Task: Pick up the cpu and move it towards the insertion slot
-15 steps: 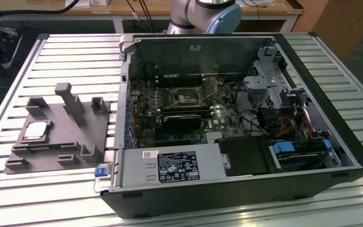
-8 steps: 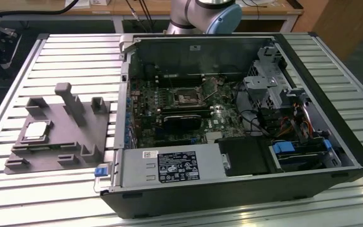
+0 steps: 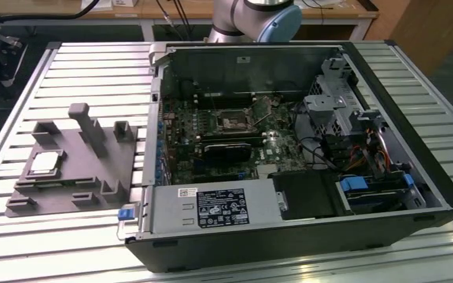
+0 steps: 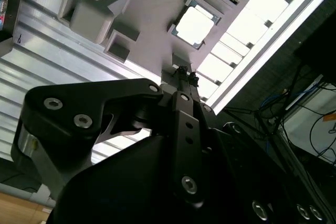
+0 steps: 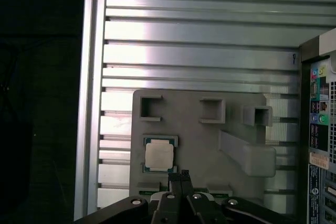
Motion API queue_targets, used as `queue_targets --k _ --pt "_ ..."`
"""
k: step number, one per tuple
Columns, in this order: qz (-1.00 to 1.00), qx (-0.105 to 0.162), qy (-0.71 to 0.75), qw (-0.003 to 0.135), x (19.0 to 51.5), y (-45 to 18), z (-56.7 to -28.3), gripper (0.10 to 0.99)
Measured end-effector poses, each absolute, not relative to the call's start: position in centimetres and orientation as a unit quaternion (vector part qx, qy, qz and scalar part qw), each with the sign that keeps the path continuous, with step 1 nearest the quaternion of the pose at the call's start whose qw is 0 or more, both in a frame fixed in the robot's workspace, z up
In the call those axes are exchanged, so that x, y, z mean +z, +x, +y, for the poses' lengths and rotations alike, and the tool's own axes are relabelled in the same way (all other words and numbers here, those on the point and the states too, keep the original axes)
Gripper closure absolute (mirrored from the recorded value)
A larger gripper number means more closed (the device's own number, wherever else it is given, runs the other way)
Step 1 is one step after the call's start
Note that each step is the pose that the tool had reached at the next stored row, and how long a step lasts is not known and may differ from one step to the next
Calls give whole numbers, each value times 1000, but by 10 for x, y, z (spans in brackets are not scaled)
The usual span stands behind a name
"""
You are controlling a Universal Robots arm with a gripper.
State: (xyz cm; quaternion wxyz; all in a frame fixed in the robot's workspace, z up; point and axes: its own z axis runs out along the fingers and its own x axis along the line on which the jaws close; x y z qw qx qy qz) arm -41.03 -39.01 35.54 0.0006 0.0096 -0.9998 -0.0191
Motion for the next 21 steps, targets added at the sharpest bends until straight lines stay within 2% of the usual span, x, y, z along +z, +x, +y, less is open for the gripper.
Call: queue_targets --k 21 --pt "-1000 -19 10 1 351 -410 -390 980"
